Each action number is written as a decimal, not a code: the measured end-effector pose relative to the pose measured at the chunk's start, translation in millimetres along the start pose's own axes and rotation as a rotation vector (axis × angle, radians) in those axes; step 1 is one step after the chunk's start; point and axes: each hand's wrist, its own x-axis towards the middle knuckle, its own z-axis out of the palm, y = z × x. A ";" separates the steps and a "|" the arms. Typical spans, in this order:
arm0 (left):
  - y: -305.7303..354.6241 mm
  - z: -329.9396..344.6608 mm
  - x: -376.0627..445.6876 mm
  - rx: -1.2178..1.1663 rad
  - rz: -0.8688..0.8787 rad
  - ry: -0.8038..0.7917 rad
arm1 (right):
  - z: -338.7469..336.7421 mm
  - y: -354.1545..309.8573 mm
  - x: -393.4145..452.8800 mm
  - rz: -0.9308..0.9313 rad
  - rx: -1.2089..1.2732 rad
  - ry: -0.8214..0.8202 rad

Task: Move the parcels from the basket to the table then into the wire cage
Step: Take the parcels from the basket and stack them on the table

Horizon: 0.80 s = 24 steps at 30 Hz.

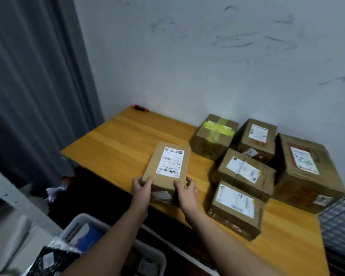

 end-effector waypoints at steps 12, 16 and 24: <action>-2.9 128.4 74.7 0.238 -0.178 -0.183 | -79.7 -9.1 104.7 0.122 -0.227 0.015; -10.2 149.2 97.9 0.283 -0.224 -0.194 | -89.3 -12.2 130.9 0.068 -0.521 -0.027; -36.1 172.7 125.6 0.247 -0.309 -0.210 | -102.4 -4.6 154.7 -0.195 -1.167 -0.072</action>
